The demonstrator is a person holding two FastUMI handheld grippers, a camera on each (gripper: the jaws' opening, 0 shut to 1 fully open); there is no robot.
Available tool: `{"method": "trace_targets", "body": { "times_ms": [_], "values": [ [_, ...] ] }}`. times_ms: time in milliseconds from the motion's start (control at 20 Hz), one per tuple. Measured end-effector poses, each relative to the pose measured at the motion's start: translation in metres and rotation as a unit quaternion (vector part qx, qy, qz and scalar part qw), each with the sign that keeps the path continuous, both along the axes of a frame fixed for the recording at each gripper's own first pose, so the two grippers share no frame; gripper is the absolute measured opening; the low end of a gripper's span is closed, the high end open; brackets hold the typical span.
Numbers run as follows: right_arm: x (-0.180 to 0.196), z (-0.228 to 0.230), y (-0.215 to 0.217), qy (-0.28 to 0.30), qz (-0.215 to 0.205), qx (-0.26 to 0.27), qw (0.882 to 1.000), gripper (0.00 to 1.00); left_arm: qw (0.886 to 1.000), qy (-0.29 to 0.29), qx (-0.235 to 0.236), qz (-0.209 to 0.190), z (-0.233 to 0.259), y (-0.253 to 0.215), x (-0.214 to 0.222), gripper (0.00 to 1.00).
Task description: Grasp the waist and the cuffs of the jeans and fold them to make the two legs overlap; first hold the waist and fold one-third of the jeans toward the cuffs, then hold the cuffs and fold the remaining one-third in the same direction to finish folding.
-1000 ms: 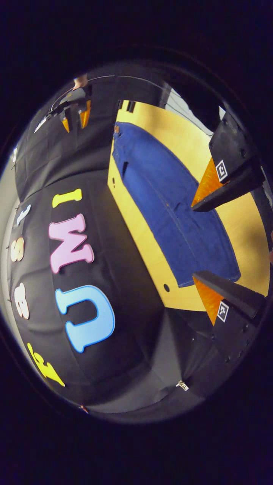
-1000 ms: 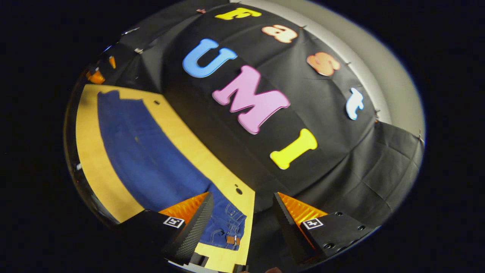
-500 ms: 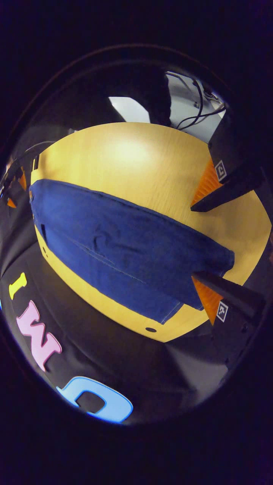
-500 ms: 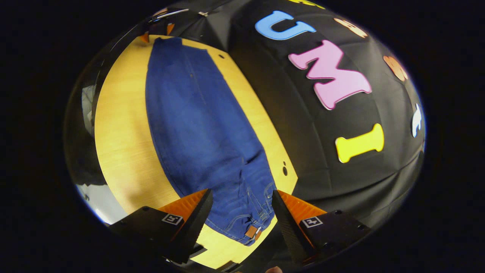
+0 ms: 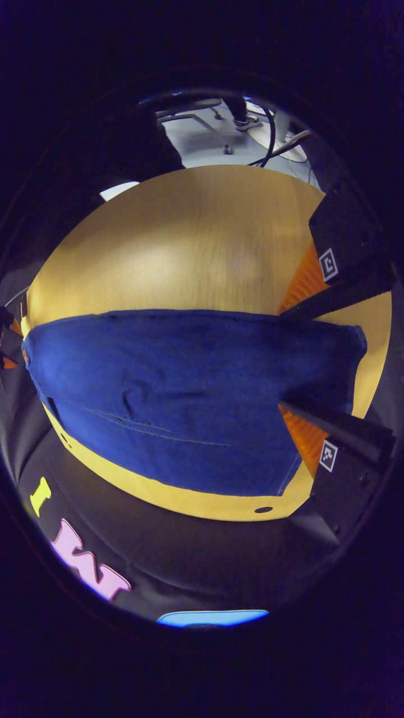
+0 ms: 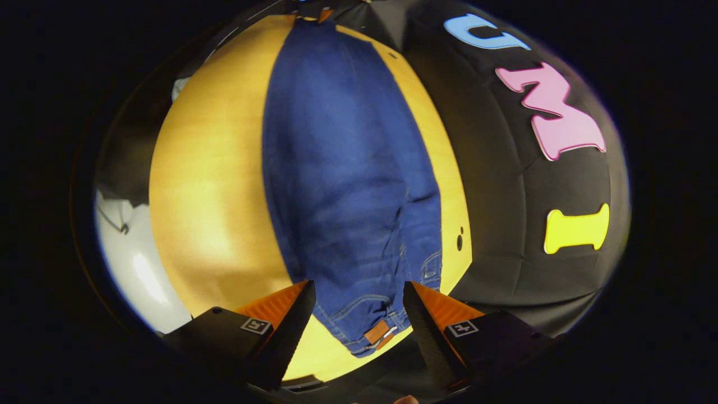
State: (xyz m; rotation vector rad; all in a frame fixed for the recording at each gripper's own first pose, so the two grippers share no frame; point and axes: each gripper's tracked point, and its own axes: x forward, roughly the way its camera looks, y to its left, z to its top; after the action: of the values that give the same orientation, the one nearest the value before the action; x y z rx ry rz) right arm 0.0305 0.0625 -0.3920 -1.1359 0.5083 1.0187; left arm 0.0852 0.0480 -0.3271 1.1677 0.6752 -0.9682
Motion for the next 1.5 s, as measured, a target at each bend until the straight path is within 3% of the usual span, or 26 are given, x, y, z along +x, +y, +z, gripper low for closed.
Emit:
{"method": "trace_targets", "body": {
  "times_ms": [150, 300, 550, 600, 650, 700, 750, 800, 900, 950, 1000, 1200, 1500],
  "values": [
    [-0.002, -0.027, -0.014, 0.002, 0.034, -0.035, 0.999, 0.96, 0.999, -0.002, 0.014, -0.032, -0.003, -0.002, 0.0, 0.82],
    [0.011, -0.045, -0.014, -0.008, 0.056, -0.078, 0.995, 0.95, 1.0, 0.014, 0.014, -0.02, -0.004, -0.001, -0.003, 0.81],
    [0.012, -0.051, -0.006, -0.001, 0.077, -0.09, 0.993, 0.88, 0.999, 0.049, 0.02, -0.003, -0.003, -0.002, -0.005, 0.78],
    [0.007, -0.054, -0.007, 0.007, 0.077, -0.095, 0.992, 0.83, 0.998, 0.065, 0.021, 0.008, -0.005, -0.001, -0.007, 0.76],
    [0.002, -0.059, -0.007, 0.02, 0.077, -0.1, 0.992, 0.65, 0.996, 0.081, 0.017, 0.024, -0.006, -0.003, -0.011, 0.75],
    [0.003, -0.064, -0.008, 0.028, 0.073, -0.105, 0.991, 0.58, 0.994, 0.102, 0.015, 0.033, -0.009, -0.007, -0.018, 0.7],
    [0.004, -0.066, -0.007, 0.033, 0.065, -0.105, 0.992, 0.35, 0.993, 0.115, 0.013, 0.034, -0.007, -0.008, -0.022, 0.62],
    [0.003, -0.066, -0.008, 0.041, 0.053, -0.1, 0.993, 0.27, 0.992, 0.12, 0.012, 0.031, -0.007, -0.011, -0.025, 0.51],
    [0.002, -0.064, -0.009, 0.054, 0.02, -0.09, 0.994, 0.19, 0.99, 0.137, 0.018, 0.031, -0.01, -0.008, -0.029, 0.3],
    [0.003, -0.066, -0.009, 0.062, 0.005, -0.084, 0.995, 0.07, 0.991, 0.129, 0.019, 0.034, -0.011, -0.006, -0.025, 0.17],
    [0.005, -0.065, -0.009, 0.071, -0.013, -0.078, 0.994, 0.08, 0.991, 0.126, 0.015, 0.039, -0.01, -0.008, -0.025, 0.08],
    [0.012, -0.055, -0.009, 0.098, -0.084, -0.043, 0.991, 0.05, 0.982, 0.16, -0.008, 0.097, -0.007, -0.011, -0.032, 0.06],
    [0.044, -0.004, -0.007, 0.052, -0.134, 0.014, 0.99, 0.05, 0.978, 0.15, -0.038, 0.137, 0.03, -0.009, -0.005, 0.06]
  ]
}}
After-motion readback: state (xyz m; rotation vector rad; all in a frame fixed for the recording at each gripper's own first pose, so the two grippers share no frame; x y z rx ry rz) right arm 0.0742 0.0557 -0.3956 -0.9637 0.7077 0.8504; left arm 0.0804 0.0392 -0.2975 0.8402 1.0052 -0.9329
